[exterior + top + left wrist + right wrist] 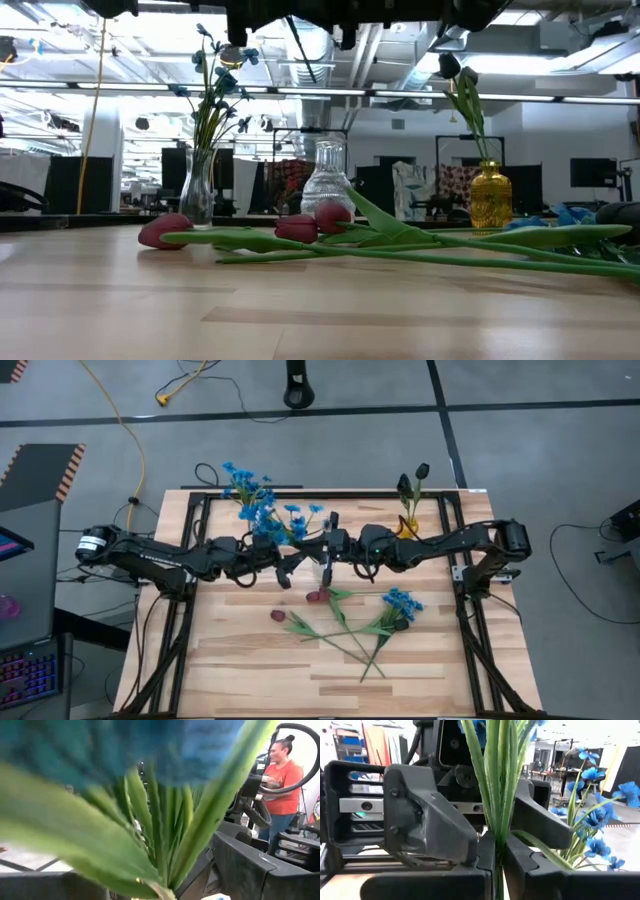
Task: Sort flowers into vase by color
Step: Put the top blue flower into the top transparent vase
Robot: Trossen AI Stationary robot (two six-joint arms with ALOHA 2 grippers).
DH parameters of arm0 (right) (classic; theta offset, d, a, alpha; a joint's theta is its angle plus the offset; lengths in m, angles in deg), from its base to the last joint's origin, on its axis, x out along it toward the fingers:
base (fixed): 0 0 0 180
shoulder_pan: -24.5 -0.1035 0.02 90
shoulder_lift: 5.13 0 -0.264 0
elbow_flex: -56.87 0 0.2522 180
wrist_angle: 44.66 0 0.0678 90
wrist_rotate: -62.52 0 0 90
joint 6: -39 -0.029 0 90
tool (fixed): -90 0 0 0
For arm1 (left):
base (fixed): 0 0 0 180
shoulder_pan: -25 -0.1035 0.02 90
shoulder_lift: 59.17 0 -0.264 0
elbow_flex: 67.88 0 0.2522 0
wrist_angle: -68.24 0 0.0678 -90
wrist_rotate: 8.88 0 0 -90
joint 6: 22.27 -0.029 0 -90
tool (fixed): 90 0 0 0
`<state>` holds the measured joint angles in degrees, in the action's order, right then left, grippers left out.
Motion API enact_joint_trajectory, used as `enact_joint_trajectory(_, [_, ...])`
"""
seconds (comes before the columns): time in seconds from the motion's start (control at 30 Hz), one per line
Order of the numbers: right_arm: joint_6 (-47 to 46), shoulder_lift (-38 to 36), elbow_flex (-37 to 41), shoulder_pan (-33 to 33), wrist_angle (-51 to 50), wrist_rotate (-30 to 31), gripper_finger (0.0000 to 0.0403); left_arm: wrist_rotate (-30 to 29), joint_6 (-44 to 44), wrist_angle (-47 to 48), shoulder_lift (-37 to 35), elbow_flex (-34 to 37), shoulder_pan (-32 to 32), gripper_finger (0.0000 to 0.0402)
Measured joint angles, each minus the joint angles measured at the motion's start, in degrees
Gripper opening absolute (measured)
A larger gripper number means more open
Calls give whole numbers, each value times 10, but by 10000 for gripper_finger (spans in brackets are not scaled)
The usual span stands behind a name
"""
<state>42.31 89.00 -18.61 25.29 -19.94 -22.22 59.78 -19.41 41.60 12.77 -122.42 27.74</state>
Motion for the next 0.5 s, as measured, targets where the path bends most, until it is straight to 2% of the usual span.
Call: enact_joint_trajectory(0.5, [2,-3,-1,0,-22,6,47,-4,-7,-1,-7,0,0,224])
